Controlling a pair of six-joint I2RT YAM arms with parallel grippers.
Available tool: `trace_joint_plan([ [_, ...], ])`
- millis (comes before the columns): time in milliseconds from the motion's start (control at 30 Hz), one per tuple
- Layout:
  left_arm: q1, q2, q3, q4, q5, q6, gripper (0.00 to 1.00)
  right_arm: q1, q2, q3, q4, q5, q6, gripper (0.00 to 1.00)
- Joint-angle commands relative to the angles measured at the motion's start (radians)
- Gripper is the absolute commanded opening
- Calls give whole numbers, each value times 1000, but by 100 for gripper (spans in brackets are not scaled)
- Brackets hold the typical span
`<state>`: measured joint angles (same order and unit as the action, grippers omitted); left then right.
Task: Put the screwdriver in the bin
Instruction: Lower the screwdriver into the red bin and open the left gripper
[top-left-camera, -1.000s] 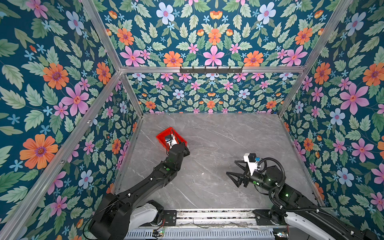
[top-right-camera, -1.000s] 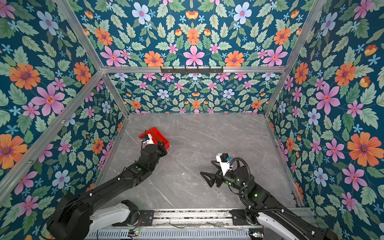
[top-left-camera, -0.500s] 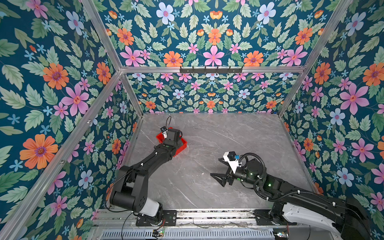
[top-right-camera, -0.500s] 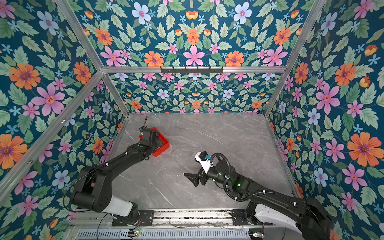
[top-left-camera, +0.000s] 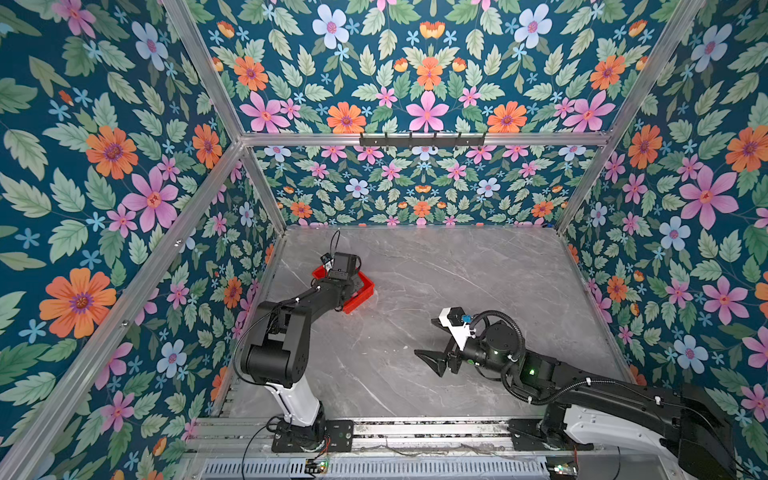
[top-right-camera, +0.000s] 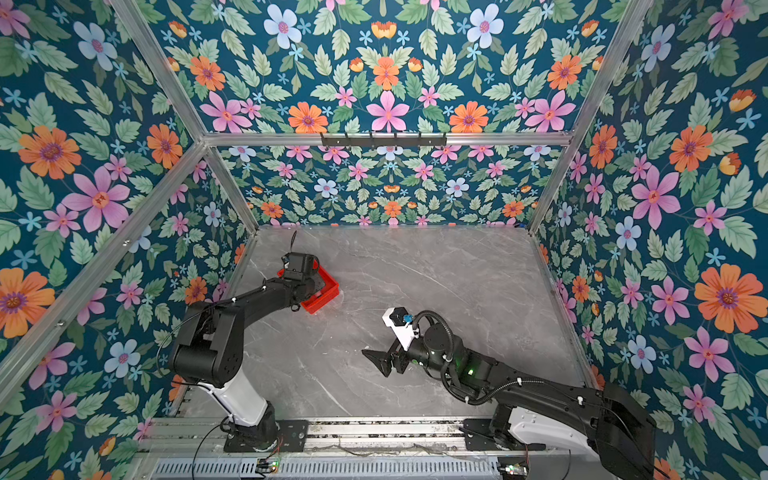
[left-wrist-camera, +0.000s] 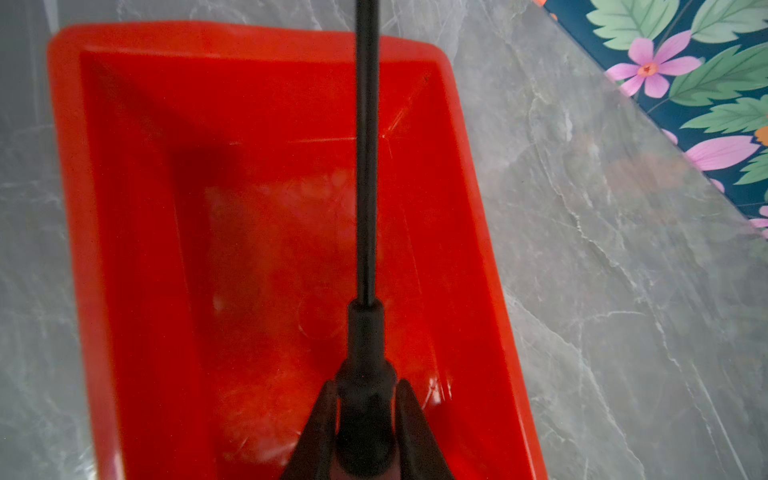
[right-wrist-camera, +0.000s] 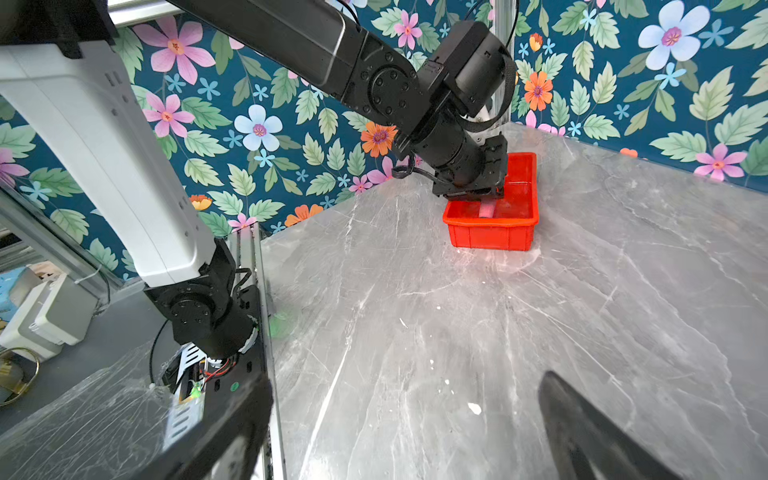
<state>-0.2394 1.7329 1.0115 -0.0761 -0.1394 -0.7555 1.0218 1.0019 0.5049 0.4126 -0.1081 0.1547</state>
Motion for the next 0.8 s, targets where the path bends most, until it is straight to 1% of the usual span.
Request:
trace_joint_plan([
  [0, 11, 23, 7, 13, 6, -6, 7, 1, -15, -13, 10, 32, -15, 99],
  [67, 14, 35, 9, 18, 8, -1, 9, 1, -24, -17, -2, 50, -22, 99],
  [133, 15, 51, 10, 23, 12, 2, 15, 0, -37, -16, -27, 66, -29, 99],
  [300, 14, 42, -9, 59, 20, -2, 51, 1, -95, -37, -40, 97, -26, 99],
  [333, 15, 31, -15, 60, 16, -2, 55, 1, -104, -39, -47, 107, -29, 99],
  [367, 15, 18, -23, 64, 11, 0, 62, 1, -115, -40, -62, 117, -36, 99],
  [433, 14, -10, -35, 68, 12, 10, 63, 1, -138, -42, -87, 140, -43, 99],
  [533, 14, -62, -63, 88, 18, 14, 69, -5, -172, -49, -109, 186, -39, 99],
  [600, 14, -102, -75, 91, 17, 13, 75, -20, -196, -58, -119, 193, -24, 99],
  [667, 14, -139, -86, 93, 12, 13, 77, -40, -221, -66, -128, 189, -11, 99],
  [700, 14, -161, -91, 94, 7, 16, 81, -52, -235, -71, -132, 190, -6, 99],
  [767, 14, -209, -104, 103, 0, 36, 83, -74, -259, -79, -143, 191, 0, 99],
])
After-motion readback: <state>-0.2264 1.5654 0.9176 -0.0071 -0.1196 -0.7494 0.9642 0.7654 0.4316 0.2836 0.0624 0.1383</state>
